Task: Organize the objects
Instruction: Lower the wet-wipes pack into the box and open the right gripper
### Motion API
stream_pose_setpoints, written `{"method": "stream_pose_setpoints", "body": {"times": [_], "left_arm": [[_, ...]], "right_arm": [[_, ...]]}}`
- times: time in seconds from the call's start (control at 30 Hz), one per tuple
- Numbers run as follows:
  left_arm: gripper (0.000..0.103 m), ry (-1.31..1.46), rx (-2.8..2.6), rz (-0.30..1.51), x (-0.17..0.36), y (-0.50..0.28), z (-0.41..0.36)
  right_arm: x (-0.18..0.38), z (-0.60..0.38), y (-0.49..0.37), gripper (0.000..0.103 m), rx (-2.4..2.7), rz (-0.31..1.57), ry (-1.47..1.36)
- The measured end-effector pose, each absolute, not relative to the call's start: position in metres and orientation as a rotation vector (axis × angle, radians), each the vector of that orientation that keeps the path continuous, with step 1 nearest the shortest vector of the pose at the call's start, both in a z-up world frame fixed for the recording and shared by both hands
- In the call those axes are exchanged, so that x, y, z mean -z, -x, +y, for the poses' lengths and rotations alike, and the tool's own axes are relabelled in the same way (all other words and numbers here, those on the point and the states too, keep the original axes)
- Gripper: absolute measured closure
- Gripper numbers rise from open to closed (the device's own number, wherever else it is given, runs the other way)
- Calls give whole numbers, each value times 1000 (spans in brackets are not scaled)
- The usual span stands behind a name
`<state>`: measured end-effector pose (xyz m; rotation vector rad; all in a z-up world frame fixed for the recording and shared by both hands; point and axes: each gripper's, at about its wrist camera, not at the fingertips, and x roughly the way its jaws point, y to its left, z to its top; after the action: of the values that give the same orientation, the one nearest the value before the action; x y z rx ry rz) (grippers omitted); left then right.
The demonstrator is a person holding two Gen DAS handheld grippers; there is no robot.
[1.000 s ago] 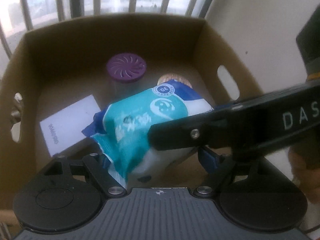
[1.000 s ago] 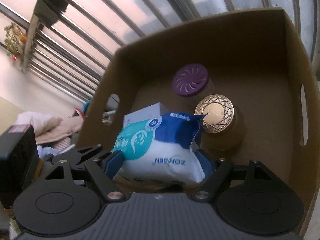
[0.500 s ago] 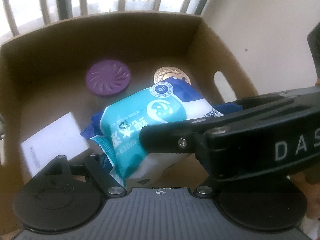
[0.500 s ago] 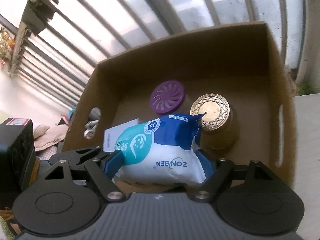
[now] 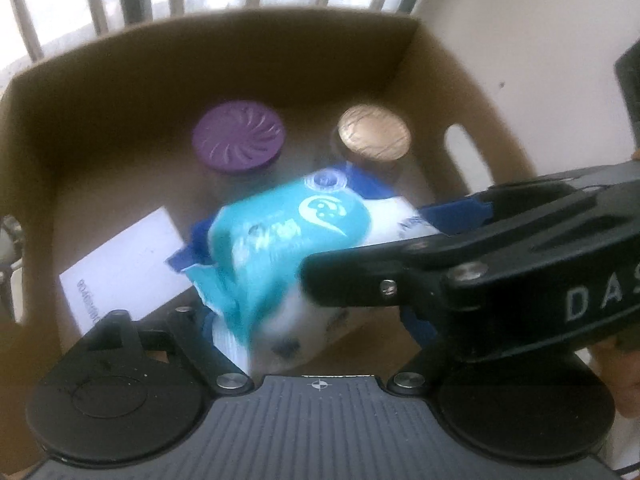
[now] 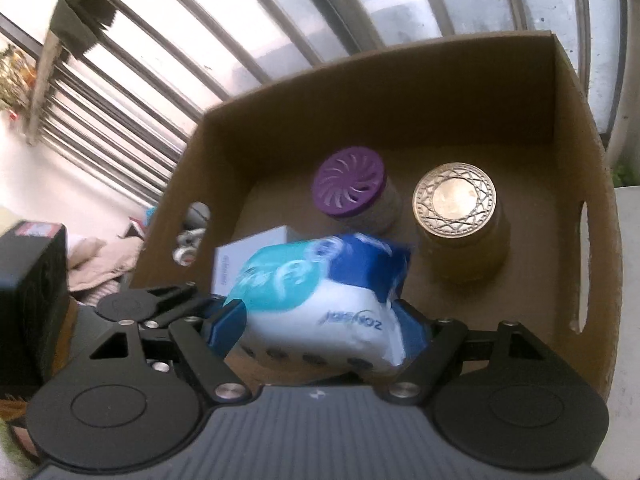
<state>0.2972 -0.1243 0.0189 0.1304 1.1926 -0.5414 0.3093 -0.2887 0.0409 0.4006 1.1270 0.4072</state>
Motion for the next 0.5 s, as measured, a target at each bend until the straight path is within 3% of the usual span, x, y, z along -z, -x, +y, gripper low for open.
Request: {"method": "stream_pose_setpoints", "body": {"times": [0.2,0.5], "left_arm": [[6,-102,535,1190,-24,-299,-115],[5,-48,587,1223,-29,-284,-114]], "right_arm": [[-35,-296,-313,20,-390,1152,-408],[-30,-295,-310,11,-410,1212,-459]]}}
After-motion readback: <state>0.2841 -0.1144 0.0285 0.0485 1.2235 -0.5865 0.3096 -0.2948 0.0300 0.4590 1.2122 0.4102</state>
